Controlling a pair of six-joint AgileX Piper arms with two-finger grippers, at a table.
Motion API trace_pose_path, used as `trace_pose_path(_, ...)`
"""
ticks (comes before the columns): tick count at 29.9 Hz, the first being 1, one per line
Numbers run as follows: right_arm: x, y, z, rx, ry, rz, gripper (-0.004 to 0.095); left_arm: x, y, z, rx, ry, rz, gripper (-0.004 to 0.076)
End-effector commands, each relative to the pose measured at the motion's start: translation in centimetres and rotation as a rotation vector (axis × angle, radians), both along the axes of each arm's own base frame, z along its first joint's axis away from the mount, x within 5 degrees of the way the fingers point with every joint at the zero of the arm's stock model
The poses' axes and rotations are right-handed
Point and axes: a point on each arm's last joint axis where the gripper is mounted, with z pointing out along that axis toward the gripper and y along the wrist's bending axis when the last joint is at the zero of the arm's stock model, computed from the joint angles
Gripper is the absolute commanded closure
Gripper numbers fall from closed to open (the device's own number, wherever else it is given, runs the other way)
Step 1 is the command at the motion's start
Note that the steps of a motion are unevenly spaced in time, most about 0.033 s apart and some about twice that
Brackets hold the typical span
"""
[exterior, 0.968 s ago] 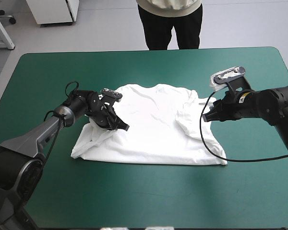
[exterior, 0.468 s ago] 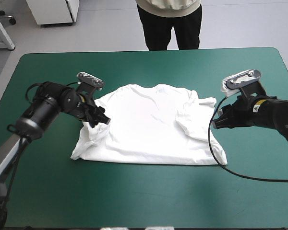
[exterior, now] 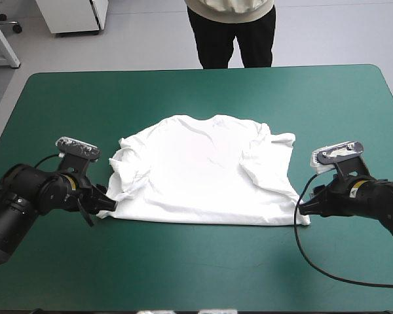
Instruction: Fold the cloth
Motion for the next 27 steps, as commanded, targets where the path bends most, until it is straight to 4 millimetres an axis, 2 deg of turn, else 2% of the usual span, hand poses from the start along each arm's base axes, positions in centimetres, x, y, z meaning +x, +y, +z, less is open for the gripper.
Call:
trace_pose_path(1, 0.1, 0.0, 0.3, 0.029, -0.062, -0.01, 0.0466, -0.1, 0.0, -1.3, -0.029, -0.029, 0.03, 0.0286)
trace_pose_path(7, 0.1, 0.1, 0.5, 0.055, -0.081, -0.01, 0.0466, 0.5, -0.3, -4.4, -0.068, -0.008, 0.091, 0.0286)
trace_pose_path(11, 0.0, 0.3, 0.5, 0.068, -0.077, 0.0, 0.0464, 1.4, -0.1, -5.3, -0.06, 0.025, 0.121, 0.0286)
trace_pose_path(15, 0.0, 0.4, 0.5, 0.076, -0.077, 0.009, 0.0464, 2.9, 1.8, -6.4, -0.073, 0.054, 0.219, 0.0286)
trace_pose_path(18, 0.1, 0.4, 0.5, 0.078, -0.082, 0.013, 0.0464, 3.9, 2.5, -7.1, -0.147, 0.089, 0.205, 0.0286)
trace_pose_path(22, 0.1, 0.4, 0.6, 0.08, -0.085, 0.012, 0.0464, 4.6, 2.3, -8.1, -0.191, 0.129, 0.182, 0.0286)
trace_pose_path(27, 0.1, 0.5, 0.6, 0.09, -0.086, 0.013, 0.0464, 6.1, 2.2, -9.2, -0.201, 0.095, 0.189, 0.0286)
